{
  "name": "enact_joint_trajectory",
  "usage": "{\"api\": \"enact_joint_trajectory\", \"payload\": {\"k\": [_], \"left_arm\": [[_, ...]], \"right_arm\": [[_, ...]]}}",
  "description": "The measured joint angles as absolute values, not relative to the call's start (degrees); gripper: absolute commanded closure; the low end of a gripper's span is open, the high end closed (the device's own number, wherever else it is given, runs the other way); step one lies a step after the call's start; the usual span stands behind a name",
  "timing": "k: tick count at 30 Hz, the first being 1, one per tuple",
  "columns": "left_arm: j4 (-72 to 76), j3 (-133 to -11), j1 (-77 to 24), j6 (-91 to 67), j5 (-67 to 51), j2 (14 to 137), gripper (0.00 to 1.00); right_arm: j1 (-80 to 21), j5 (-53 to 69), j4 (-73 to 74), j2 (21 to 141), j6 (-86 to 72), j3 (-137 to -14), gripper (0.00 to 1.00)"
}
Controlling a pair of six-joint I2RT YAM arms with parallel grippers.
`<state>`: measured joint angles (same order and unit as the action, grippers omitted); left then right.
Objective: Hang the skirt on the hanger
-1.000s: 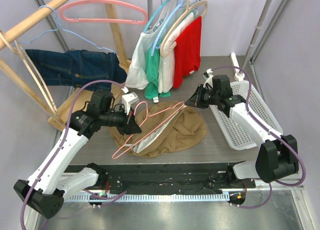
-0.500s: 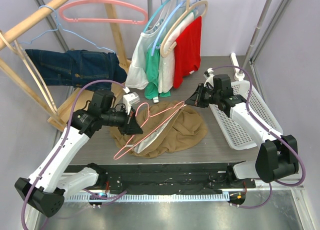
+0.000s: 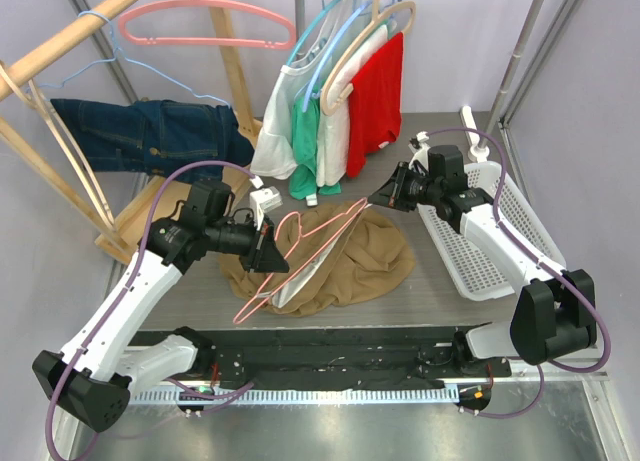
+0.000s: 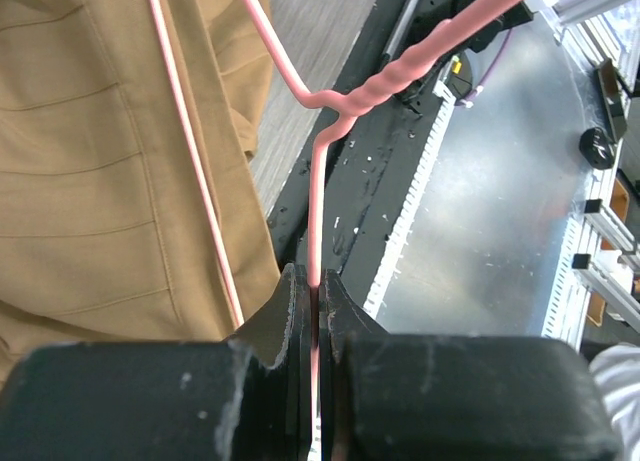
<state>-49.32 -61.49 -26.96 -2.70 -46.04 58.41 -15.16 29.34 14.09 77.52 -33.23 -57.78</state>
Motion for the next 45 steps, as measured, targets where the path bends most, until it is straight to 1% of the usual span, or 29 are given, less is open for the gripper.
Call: {"api": "enact_joint_trajectory", "payload": {"k": [16,29,38,45], "left_arm": [[-48.07,-59.94,-26.96,-2.70,-49.10,58.65,1.00],[-47.13,-59.53,-26.98,-2.76,-50.94,60.99,1.00],[-46.19,-59.53,-26.98,-3.27,-51.11,62.17,1.00],[-46.00,-59.53,-26.96,-4.12,-51.66,62.39,1.00]], "right_arm": [[-14.13,30.94,10.07,79.90,-34.89,-60.64,0.99],[-13.89,41.78,1.74,79.90,-36.42,-60.62,0.99],[-14.63,45.87,2.85,80.31,-34.09,-60.62,0.99],[-16.25,46.19,6.63,81.41,-32.29,-61.43,0.99]]}}
